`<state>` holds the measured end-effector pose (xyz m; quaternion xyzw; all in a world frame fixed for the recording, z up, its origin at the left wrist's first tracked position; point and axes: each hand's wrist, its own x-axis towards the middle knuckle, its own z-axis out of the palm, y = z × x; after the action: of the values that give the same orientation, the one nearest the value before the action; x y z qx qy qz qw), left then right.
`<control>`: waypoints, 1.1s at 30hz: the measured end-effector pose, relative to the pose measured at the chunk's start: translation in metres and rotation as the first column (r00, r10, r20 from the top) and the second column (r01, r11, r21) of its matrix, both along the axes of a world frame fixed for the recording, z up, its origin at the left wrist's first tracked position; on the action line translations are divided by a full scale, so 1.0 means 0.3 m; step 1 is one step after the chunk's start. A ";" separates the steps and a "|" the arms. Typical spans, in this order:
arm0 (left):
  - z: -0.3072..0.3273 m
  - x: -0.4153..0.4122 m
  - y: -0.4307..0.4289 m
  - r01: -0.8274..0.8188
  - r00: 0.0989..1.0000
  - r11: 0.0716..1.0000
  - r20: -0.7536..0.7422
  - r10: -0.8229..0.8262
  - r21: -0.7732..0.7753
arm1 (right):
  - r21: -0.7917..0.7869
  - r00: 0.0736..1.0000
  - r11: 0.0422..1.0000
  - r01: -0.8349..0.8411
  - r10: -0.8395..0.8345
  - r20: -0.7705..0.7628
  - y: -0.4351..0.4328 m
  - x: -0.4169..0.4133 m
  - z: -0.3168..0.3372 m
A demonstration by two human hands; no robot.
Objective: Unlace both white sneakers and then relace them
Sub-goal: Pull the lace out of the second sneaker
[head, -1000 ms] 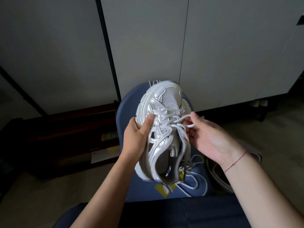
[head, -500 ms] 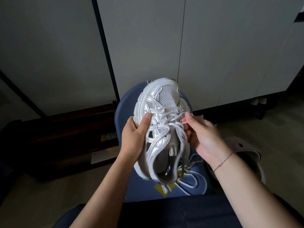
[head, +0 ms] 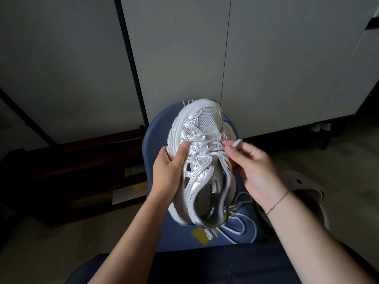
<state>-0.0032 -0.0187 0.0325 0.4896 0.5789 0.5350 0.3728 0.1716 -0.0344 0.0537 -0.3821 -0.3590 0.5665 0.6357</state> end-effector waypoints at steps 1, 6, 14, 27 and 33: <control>0.000 -0.002 0.001 0.003 1.000 1.000 0.007 -0.003 0.003 | 0.023 0.995 0.998 0.053 -0.055 0.083 -0.005 -0.009 0.000; 0.001 -0.006 -0.001 0.012 1.000 1.000 0.007 -0.013 0.019 | 0.006 0.992 0.996 0.084 -0.084 0.090 -0.010 -0.016 0.013; 0.006 -0.017 0.002 -0.002 0.999 0.999 0.038 0.001 0.032 | -0.014 0.785 0.998 -0.066 0.043 -0.618 0.034 0.081 0.051; -0.004 -0.011 0.002 -0.004 1.000 1.000 0.016 0.004 0.029 | 0.024 0.978 0.992 0.128 -0.130 0.162 -0.013 -0.022 0.014; 0.010 -0.027 0.003 -0.031 0.999 0.998 0.030 0.029 0.062 | -0.022 0.939 0.988 0.151 -0.150 -0.310 0.016 0.084 0.070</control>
<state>-0.0113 -0.0178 0.0355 0.4845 0.5637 0.5655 0.3574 0.1968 -0.0297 0.0748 -0.3138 -0.2248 0.5691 0.7261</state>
